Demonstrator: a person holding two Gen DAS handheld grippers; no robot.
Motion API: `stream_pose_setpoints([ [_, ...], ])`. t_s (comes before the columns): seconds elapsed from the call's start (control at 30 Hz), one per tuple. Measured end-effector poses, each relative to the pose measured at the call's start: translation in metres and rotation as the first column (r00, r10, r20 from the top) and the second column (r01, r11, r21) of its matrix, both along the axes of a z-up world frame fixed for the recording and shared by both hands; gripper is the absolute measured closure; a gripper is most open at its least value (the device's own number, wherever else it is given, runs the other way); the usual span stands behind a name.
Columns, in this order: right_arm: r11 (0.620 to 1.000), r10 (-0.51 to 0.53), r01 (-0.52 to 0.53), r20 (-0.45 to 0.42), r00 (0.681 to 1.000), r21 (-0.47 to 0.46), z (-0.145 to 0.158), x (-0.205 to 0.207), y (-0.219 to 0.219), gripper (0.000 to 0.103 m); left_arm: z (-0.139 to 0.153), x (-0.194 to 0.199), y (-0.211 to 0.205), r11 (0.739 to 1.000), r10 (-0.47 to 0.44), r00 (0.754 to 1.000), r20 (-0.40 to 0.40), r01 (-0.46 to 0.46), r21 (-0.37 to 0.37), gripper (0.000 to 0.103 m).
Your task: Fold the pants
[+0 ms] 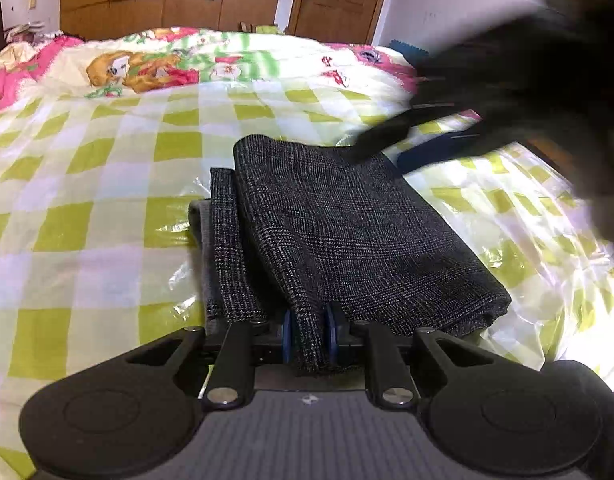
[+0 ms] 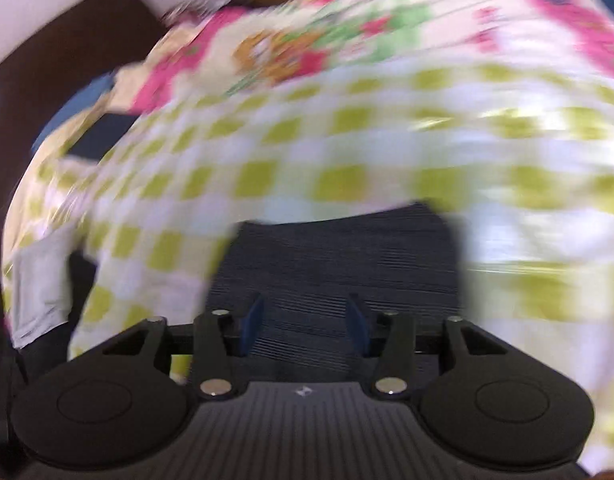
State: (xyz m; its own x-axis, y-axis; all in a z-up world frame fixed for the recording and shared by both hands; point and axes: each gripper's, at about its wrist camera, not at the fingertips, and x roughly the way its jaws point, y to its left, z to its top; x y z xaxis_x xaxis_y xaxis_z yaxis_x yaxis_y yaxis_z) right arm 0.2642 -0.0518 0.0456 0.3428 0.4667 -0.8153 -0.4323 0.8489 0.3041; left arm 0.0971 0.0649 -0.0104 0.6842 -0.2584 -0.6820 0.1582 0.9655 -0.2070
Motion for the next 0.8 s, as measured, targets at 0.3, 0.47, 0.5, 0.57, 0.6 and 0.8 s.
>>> stream_pose_setpoints([
  [0.3, 0.972, 0.011, 0.001, 0.049, 0.999, -0.237, -0.027, -0.001, 0.066, 0.055, 0.001, -0.009, 0.000, 1.000, -0.014, 0.998, 0.057, 0.015, -0.005, 0.072],
  [0.47, 0.964, 0.028, -0.015, 0.047, 0.999, -0.266, -0.016, 0.000, 0.067, 0.068, 0.005, -0.017, -0.003, 1.000, -0.028, 0.996, 0.089, 0.028, 0.003, 0.072],
  [0.5, 0.962, 0.019, -0.005, 0.048, 0.999, -0.274, -0.017, 0.003, 0.069, 0.067, 0.006, -0.017, -0.004, 1.000, -0.027, 0.995, 0.093, 0.025, 0.015, 0.073],
  [0.57, 0.956, 0.019, -0.007, 0.038, 0.999, -0.294, -0.022, 0.005, 0.073, 0.061, 0.008, -0.015, -0.005, 1.000, -0.023, 0.996, 0.091, 0.022, 0.014, 0.073],
  [0.6, 0.954, 0.031, -0.017, 0.042, 0.999, -0.300, -0.022, 0.004, 0.075, 0.061, 0.009, -0.015, -0.006, 1.000, -0.022, 0.996, 0.091, 0.020, 0.014, 0.073],
  [0.8, 0.976, 0.048, -0.038, 0.043, 0.998, -0.216, 0.020, -0.002, 0.045, 0.095, 0.033, -0.022, -0.005, 0.997, -0.043, 0.987, 0.155, 0.053, -0.060, 0.075],
])
